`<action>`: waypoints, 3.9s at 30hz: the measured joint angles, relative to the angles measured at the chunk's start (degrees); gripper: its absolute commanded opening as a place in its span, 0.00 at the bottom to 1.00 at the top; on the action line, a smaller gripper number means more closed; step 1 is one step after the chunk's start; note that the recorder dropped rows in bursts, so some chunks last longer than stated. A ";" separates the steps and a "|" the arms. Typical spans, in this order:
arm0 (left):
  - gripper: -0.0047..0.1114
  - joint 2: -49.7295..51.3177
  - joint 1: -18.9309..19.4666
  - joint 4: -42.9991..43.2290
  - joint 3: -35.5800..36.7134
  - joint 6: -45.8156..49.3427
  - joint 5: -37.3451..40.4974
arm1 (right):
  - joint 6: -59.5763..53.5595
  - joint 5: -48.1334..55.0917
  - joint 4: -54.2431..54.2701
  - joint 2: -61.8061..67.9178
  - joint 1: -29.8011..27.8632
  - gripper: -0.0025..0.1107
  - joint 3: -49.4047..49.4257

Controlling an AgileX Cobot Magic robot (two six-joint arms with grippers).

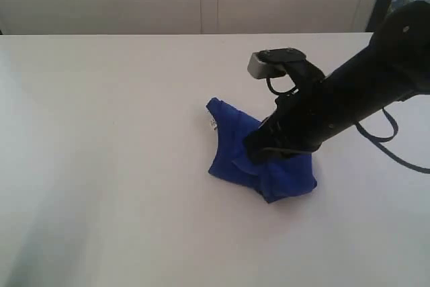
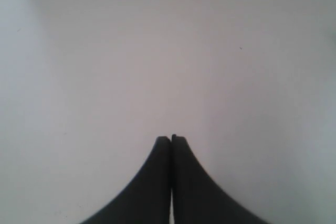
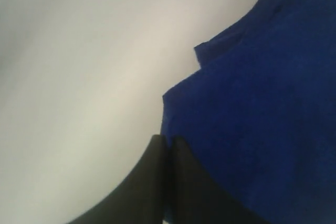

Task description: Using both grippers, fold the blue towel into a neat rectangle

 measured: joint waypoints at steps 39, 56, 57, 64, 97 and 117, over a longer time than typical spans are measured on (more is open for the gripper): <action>0.04 0.00 0.00 0.00 0.00 0.00 -0.70 | 39.79 -9.18 -37.73 -1.39 -1.15 0.02 0.00; 0.04 0.00 0.00 0.12 0.00 1.30 -0.93 | 40.73 -10.24 -36.69 -1.36 -2.00 0.02 0.00; 0.04 0.00 0.00 0.12 0.00 1.30 -0.93 | 40.73 -10.24 -36.69 -1.36 -2.00 0.02 0.00; 0.04 0.00 0.00 0.57 0.00 1.30 -5.02 | 40.73 -10.28 -36.43 -1.36 -2.00 0.02 0.00; 0.04 48.07 -0.10 -53.99 -31.79 39.76 18.41 | 24.57 -10.37 -20.19 -1.36 -0.33 0.02 -0.47; 0.04 92.04 -34.05 -56.77 -57.21 40.18 -0.09 | 30.26 -11.75 -27.21 -1.36 -0.44 0.02 -0.47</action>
